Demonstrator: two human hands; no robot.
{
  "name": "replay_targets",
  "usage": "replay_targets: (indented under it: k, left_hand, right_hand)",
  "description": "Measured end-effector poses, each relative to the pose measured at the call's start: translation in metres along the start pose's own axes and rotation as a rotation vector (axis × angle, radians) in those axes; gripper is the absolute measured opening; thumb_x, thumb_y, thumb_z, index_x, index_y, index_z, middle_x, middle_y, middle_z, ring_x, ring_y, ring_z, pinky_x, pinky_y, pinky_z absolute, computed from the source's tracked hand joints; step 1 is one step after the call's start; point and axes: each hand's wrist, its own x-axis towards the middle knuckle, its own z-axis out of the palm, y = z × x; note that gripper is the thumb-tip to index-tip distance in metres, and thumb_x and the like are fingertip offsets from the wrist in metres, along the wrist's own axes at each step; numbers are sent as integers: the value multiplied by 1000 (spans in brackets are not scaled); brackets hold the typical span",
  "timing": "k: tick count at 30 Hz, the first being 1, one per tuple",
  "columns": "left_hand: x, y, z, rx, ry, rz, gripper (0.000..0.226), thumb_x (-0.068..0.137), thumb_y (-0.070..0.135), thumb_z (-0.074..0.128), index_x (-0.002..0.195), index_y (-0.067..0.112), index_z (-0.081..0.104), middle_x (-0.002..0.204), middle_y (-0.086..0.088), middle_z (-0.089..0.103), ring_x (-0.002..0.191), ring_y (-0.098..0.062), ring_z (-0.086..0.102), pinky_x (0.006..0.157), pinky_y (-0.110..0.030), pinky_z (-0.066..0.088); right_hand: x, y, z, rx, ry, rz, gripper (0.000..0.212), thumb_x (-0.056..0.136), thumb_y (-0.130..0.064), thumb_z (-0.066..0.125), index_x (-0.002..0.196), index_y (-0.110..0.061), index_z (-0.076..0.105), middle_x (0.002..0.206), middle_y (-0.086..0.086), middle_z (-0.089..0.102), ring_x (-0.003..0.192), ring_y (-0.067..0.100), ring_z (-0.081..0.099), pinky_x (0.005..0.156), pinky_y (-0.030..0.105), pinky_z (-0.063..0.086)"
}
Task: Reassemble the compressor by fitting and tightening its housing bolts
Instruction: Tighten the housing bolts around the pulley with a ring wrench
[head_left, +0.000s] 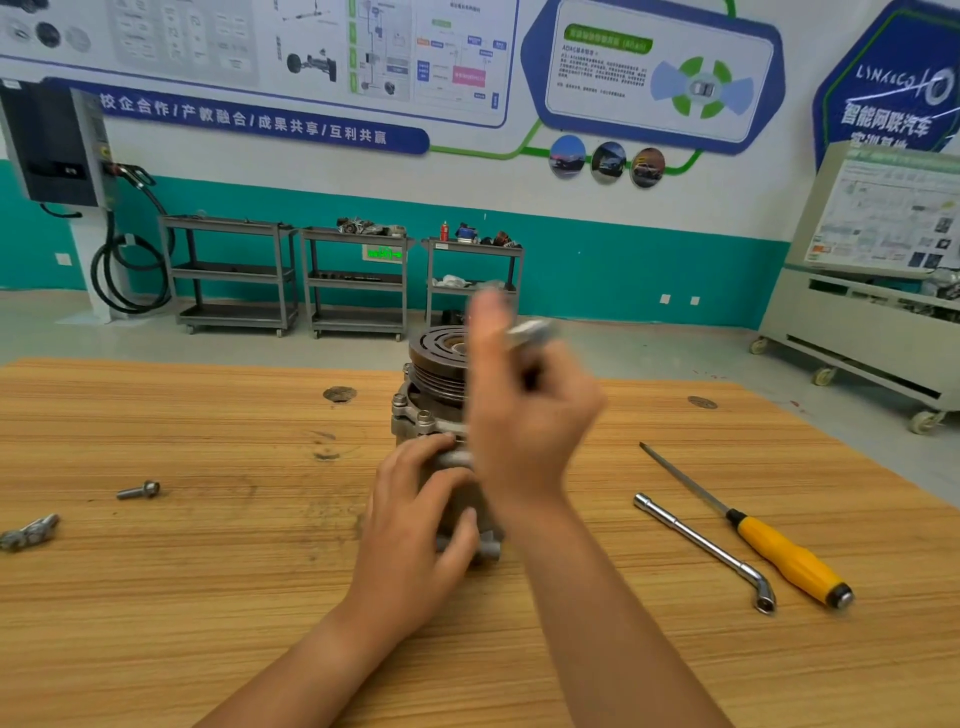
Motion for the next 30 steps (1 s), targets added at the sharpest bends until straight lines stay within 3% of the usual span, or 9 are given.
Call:
replay_targets:
  k: [3,5,7,12,18,23,30]
  left_hand:
    - [-1,-4,1,0,-15,-4,30,78,31,48,95,12,65,128,5,39,122,-19,35,95,-37,31]
    - [-1,-4,2,12,-8,-2,31,79,32,48,95,12,65,129,6,39,123,-18,33,96,-37,31]
    - [-1,-5,2,13,-8,3,31,79,32,48,96,12,65,129,6,38,123,-18,33,97,-37,31]
    - [-1,-5,2,20,-7,1,32,79,32,48,96,12,65,129,6,38,124,-18,33,96,-36,30]
    - [-1,-4,3,19,-4,1,31,79,31,48,96,13,66,129,7,38,125,-17,33,98,-35,29]
    - [-1,-5,3,16,-7,0,31,79,31,48,96,13,66,130,7,39,125,-17,33,98,-34,28]
    - [-1,-4,2,24,-8,-3,30,79,32,48,96,14,65,130,7,38,125,-17,32,95,-33,27]
  right_hand:
    - [41,-9,-35,389,322,162,40,92,-21,47,52,-22,42,38,-13,32,34,1,26,39,16,25]
    - [71,-13,-64,524,408,202,42,100,-13,30,59,-19,36,40,-13,24,34,4,19,40,18,24]
    - [83,-4,-85,559,485,285,39,102,-13,25,64,-18,32,41,-10,18,36,7,14,40,20,22]
    - [81,38,-102,513,599,626,37,101,-29,34,66,-19,31,43,-7,15,40,10,9,41,20,14]
    - [63,70,-104,590,639,751,39,99,-29,36,62,-18,31,41,-8,16,36,9,11,39,17,15]
    - [62,84,-106,645,571,794,42,99,-28,33,58,-18,30,39,-7,16,34,9,12,38,16,15]
    - [72,111,-120,636,444,1041,40,98,-24,32,59,-18,29,36,-7,17,28,8,15,35,13,18]
